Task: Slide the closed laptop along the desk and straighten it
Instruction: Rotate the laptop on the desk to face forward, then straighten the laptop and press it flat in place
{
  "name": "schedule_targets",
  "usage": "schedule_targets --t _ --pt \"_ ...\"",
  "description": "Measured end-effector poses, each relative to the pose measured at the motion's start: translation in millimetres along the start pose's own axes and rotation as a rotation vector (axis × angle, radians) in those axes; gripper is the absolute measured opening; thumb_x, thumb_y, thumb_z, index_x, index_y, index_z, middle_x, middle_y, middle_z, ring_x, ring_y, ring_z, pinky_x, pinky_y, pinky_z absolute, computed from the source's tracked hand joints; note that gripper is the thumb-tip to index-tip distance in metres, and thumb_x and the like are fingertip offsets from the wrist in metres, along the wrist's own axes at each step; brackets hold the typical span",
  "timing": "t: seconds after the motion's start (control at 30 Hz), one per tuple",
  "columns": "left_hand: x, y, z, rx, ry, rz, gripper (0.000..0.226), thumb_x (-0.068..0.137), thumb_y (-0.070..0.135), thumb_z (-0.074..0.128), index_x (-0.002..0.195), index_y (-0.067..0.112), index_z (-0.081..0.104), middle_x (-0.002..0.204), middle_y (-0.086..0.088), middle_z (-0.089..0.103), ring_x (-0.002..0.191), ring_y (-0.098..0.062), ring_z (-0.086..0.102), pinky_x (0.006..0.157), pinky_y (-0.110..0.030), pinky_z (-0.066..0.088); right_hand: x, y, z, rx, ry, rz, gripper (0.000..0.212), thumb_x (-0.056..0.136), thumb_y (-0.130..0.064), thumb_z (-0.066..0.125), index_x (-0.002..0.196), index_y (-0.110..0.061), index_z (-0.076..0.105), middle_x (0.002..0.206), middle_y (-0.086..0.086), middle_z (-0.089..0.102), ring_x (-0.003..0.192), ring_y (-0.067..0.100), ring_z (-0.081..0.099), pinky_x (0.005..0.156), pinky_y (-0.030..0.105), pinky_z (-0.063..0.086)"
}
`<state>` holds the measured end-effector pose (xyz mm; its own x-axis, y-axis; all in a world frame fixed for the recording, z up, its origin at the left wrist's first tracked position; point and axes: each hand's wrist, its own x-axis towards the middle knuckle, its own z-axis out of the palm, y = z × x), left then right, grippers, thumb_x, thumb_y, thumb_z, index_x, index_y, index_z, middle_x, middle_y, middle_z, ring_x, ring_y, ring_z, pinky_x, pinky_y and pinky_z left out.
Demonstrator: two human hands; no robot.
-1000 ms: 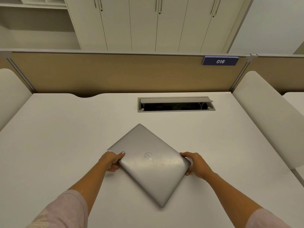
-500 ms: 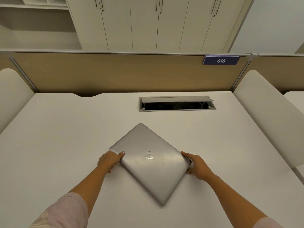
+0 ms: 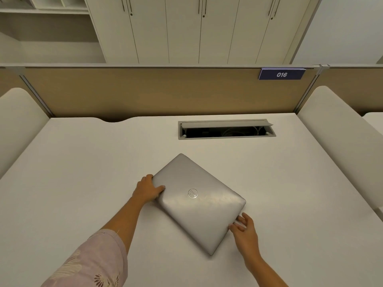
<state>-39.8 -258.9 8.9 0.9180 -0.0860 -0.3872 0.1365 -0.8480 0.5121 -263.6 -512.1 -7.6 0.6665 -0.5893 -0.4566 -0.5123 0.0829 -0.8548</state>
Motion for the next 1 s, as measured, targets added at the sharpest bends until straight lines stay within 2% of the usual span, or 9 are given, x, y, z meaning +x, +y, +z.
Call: schedule_targets --t 0.27,0.43,0.6,0.7,0.73,0.77,0.8,0.87,1.0 --pt "3 -12 -4 0.013 -0.005 -0.011 0.070 0.084 0.046 0.063 0.139 0.012 0.039 0.136 -0.016 0.045 0.130 -0.037 0.038 0.106 -0.046 0.038 12 -30 12 0.164 0.031 0.172 0.008 0.080 0.001 0.060 0.085 -0.005 0.062 0.081 0.009 0.060 0.077 0.025 0.053 0.073 0.035 0.043" --pt "-11 -27 3 0.012 0.026 -0.006 0.065 0.084 0.049 0.061 0.133 0.011 0.043 0.131 -0.015 0.049 0.123 -0.036 0.045 0.098 -0.045 0.043 28 -38 13 0.109 0.090 0.164 0.024 0.075 0.012 0.039 0.073 -0.007 0.053 0.067 0.008 0.040 0.061 0.021 0.028 0.056 0.031 0.024" --pt "-25 -33 7 0.133 0.044 0.068 0.059 0.086 0.052 0.057 0.122 0.008 0.042 0.124 -0.013 0.050 0.107 -0.034 0.056 0.087 -0.043 0.049 54 -60 14 0.034 0.164 0.151 0.025 0.074 0.006 0.039 0.057 -0.010 0.051 0.061 0.010 0.044 0.059 0.023 0.033 0.055 0.031 0.026" --pt "-36 -33 12 0.194 0.050 0.121 0.054 0.088 0.054 0.053 0.111 0.007 0.040 0.117 -0.012 0.050 0.095 -0.034 0.060 0.078 -0.042 0.051 71 -68 14 0.022 0.194 0.126 0.028 0.076 0.005 0.043 0.088 0.001 0.068 0.091 0.027 0.065 0.072 0.037 0.055 0.068 0.038 0.047" --pt "-39 -33 15 0.207 0.057 0.130 0.054 0.088 0.055 0.052 0.110 0.007 0.040 0.115 -0.012 0.050 0.093 -0.034 0.060 0.076 -0.041 0.050 76 -71 15 0.014 0.202 0.120 0.029 0.077 0.004 0.046 0.097 0.002 0.067 0.115 0.026 0.059 0.099 0.047 0.059 0.074 0.040 0.049" --pt "-43 -33 17 0.211 0.066 0.131 0.055 0.088 0.056 0.052 0.110 0.007 0.039 0.114 -0.012 0.050 0.091 -0.034 0.061 0.074 -0.039 0.049 79 -76 15 -0.001 0.196 0.119 0.027 0.077 0.001 0.049 0.096 0.001 0.067 0.092 0.023 0.065 0.079 0.039 0.056 0.074 0.039 0.047" --pt "-46 -33 19 0.211 0.077 0.127 0.056 0.088 0.057 0.051 0.110 0.007 0.039 0.114 -0.011 0.050 0.090 -0.034 0.061 0.071 -0.038 0.048 83 -80 17 -0.023 0.188 0.115 0.020 0.076 -0.001 0.051 0.090 0.003 0.065 0.082 0.008 0.048 0.074 0.026 0.044 0.073 0.039 0.045" --pt "-52 -31 23 0.205 0.098 0.116 0.059 0.087 0.060 0.050 0.110 0.007 0.039 0.113 -0.011 0.050 0.087 -0.033 0.061 0.069 -0.036 0.046 91 -88 22 -0.055 0.192 0.118 0.030 0.078 -0.003 0.055 0.102 0.014 0.059 0.096 0.031 0.064 0.090 0.049 0.058 0.083 0.048 0.051" --pt "-60 -23 32 0.171 0.138 0.067 0.064 0.086 0.064 0.046 0.113 0.007 0.040 0.113 -0.010 0.051 0.088 -0.033 0.060 0.067 -0.034 0.044 98 -101 25 -0.074 0.204 0.102 0.035 0.082 -0.006 0.058 0.112 0.012 0.057 0.120 0.030 0.060 0.114 0.046 0.053 0.101 0.055 0.044"
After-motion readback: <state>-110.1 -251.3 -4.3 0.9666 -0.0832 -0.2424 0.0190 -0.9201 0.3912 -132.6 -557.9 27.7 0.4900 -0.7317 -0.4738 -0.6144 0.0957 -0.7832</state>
